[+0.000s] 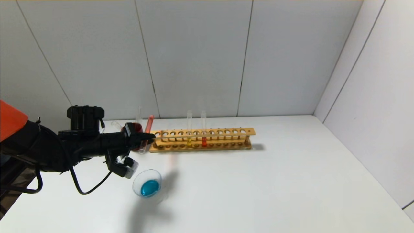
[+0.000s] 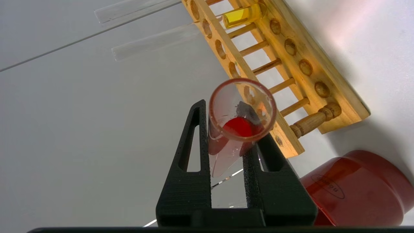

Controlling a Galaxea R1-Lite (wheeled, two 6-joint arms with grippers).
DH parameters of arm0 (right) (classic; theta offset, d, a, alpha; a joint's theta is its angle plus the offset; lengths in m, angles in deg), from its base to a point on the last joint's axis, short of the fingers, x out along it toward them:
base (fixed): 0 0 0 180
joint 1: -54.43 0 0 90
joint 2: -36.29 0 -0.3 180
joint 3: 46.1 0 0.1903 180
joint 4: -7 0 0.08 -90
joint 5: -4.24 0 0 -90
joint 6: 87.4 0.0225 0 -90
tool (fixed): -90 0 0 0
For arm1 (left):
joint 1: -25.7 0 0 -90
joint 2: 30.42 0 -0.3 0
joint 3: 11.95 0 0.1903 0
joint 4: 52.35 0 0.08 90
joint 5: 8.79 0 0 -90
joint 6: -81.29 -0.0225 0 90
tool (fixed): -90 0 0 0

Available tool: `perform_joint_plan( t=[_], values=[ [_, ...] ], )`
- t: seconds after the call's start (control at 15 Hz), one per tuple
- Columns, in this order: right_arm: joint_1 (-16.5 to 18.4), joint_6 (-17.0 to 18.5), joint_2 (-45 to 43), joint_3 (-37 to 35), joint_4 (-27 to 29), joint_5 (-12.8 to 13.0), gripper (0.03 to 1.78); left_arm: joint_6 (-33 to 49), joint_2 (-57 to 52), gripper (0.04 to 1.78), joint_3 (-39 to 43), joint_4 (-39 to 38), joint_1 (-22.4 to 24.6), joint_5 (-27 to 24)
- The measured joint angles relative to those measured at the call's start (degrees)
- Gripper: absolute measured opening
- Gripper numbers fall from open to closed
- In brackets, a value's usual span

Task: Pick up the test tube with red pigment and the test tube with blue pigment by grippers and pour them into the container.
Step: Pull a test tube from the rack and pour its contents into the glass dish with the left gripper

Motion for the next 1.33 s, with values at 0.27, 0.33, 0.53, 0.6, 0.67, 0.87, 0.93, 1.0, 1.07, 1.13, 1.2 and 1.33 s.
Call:
perform_joint_plan(
  t=[0.27, 0.33, 0.53, 0.6, 0.67, 0.87, 0.93, 1.0, 1.07, 1.13, 1.2, 1.33],
  values=[
    [0.00, 0.00, 0.00, 0.00, -0.02, -0.02, 1.75, -0.94, -0.59, 0.33, 1.00, -0.11, 0.00, 0.04],
    [0.00, 0.02, 0.00, 0.00, 0.00, 0.00, 1.75, -1.07, -0.85, 0.33, 1.22, -0.11, 0.00, 0.01],
    [0.00, 0.00, 0.00, 0.00, -0.02, 0.00, 1.75, -1.27, -1.19, 0.33, 1.66, -0.20, 0.00, 0.04],
    [0.00, -0.01, 0.00, 0.00, -0.02, 0.00, 1.75, -1.29, -1.24, 0.33, 1.68, -0.61, 0.02, 0.01],
    [0.00, -0.01, 0.00, 0.00, 0.00, 0.00, 1.75, -1.24, -1.24, 0.33, 1.74, -1.60, 0.02, 0.00],
    [0.00, 0.02, 0.00, 0.00, -0.02, -0.02, 1.75, -1.13, -0.98, 0.33, 1.85, -3.01, 0.02, 0.00],
    [0.00, 0.02, 0.00, 0.00, -0.02, 0.00, 1.75, -1.16, -0.87, 0.33, 1.85, -3.06, 0.02, -0.02],
    [0.00, 0.00, 0.00, 0.00, -0.02, 0.00, 1.75, -1.18, -0.80, 0.33, 1.83, -3.06, 0.02, -0.02],
    [0.00, -0.01, 0.00, 0.00, -0.02, -0.02, 1.75, -1.21, -0.67, 0.33, 1.77, -3.06, 0.00, -0.07],
    [0.00, 0.02, 0.00, 0.00, -0.02, 0.00, 1.75, -1.21, -0.52, 0.33, 1.62, -3.06, -0.01, -0.05],
    [0.00, -0.01, 0.00, 0.00, -0.02, 0.00, 1.75, -1.21, -0.37, 0.33, 1.49, -3.17, -0.06, -0.07],
    [0.00, 0.00, 0.00, 0.00, 0.00, -0.02, 1.75, -1.12, -0.04, 0.33, 1.40, -4.90, -0.06, -0.07]
  ],
)
